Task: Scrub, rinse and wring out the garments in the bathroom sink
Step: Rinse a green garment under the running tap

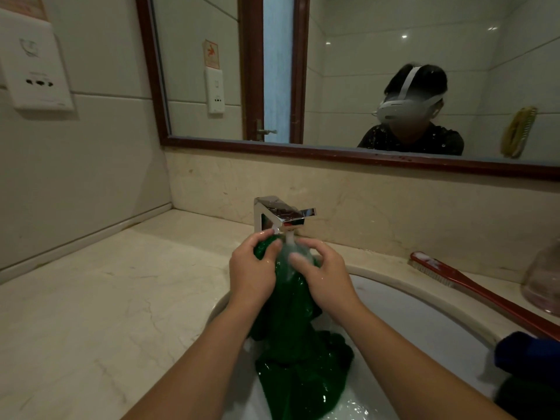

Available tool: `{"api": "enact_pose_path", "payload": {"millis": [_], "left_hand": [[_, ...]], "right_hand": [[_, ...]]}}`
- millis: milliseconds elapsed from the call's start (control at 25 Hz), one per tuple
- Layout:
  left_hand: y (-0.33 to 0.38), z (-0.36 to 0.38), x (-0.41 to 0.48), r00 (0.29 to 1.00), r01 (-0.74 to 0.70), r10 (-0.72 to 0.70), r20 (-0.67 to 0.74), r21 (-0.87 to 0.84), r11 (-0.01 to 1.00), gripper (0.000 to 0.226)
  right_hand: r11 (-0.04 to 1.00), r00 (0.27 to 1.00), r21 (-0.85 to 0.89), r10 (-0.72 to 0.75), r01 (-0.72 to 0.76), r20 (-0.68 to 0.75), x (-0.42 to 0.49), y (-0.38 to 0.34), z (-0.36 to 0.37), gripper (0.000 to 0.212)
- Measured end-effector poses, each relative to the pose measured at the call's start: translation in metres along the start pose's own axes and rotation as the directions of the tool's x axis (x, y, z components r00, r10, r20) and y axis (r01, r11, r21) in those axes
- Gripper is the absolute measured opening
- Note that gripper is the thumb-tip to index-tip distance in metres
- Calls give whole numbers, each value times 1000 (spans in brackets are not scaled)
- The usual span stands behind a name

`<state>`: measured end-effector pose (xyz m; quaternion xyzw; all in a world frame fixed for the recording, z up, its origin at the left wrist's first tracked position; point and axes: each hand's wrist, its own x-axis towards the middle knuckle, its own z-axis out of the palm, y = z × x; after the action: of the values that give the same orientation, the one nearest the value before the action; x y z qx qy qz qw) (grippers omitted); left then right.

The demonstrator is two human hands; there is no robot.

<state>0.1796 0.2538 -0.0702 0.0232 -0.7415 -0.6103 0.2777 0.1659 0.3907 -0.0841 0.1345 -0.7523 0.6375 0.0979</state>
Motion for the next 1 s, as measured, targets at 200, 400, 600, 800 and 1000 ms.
{"api": "enact_pose_path", "payload": {"millis": [200, 400, 600, 800, 1000], "left_hand": [[-4, 9, -5, 992, -24, 11, 125, 100, 995, 25], [-13, 12, -4, 968, 21, -49, 245, 113, 993, 24], [-3, 7, -1, 992, 111, -110, 58, -21, 994, 14], [0, -4, 3, 993, 104, -112, -42, -161, 981, 16], [-3, -1, 2, 996, 32, -32, 79, 1, 999, 11]], "right_hand": [[992, 988, 128, 13, 7, -157, 8, -4, 1, 20], [998, 983, 48, -26, 35, -183, 7, -1, -3, 20], [996, 995, -62, -75, 71, -61, -3, 7, 5, 22], [1000, 1000, -2, 1, -1, -29, -6, 10, 14, 17], [985, 972, 159, 100, -66, -212, 6, 0, 5, 17]]}}
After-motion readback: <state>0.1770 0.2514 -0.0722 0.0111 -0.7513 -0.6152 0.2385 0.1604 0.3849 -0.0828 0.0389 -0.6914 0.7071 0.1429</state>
